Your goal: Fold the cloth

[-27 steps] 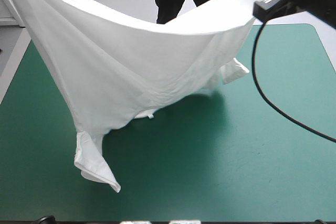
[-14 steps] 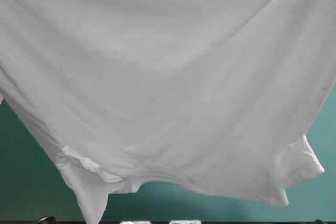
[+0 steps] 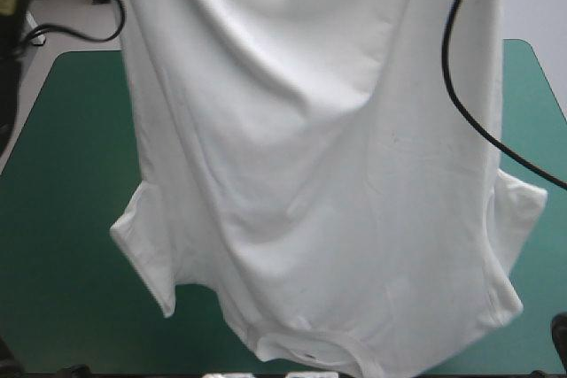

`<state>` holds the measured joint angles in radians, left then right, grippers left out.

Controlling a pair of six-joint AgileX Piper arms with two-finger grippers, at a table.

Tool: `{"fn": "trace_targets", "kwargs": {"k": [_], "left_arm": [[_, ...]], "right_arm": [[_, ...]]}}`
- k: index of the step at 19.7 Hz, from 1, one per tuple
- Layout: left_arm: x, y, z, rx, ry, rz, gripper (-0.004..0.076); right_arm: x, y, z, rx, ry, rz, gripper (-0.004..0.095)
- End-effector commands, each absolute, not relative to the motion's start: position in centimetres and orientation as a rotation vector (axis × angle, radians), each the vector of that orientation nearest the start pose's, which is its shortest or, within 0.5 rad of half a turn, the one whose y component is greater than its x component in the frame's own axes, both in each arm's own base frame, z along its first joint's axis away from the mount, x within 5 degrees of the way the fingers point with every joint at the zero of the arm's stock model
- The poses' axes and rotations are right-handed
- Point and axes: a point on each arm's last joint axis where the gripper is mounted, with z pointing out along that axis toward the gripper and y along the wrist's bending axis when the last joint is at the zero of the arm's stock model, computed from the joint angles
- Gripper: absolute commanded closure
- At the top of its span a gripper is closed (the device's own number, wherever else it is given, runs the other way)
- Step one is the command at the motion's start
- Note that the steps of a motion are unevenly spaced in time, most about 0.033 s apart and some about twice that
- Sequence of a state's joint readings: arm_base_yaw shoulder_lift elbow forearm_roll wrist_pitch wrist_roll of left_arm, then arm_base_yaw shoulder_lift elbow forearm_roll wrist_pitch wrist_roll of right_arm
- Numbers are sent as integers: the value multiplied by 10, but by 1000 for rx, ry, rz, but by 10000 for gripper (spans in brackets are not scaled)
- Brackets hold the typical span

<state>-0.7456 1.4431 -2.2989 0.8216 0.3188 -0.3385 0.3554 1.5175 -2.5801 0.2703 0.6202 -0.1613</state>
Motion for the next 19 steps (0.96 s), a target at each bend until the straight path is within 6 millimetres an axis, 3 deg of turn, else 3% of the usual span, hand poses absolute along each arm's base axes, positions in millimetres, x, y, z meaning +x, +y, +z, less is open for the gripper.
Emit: {"fn": "trace_targets", "kwargs": {"k": [1,4,7,11,14,16,19], "left_arm": [[194,-114,679,197,792,-203,733],[257,-105,667,203,705,-296,733],[277,-100,672,206,587,-291,733],[294,-101,668,161,561,-261,733],[326,-100,646,66,752,-236,733],[354,-98,620,-25,987,-197,733],[378,-100,577,110,1373,-229,733]], "right_arm": [[182,76,696,-228,892,425,925],[228,79,686,-178,865,346,925],[254,56,683,-72,781,327,925],[280,33,671,-36,876,284,925],[305,38,649,-102,1067,230,925],[325,43,628,-139,1233,228,925],[356,45,589,-166,1465,217,925]]}}
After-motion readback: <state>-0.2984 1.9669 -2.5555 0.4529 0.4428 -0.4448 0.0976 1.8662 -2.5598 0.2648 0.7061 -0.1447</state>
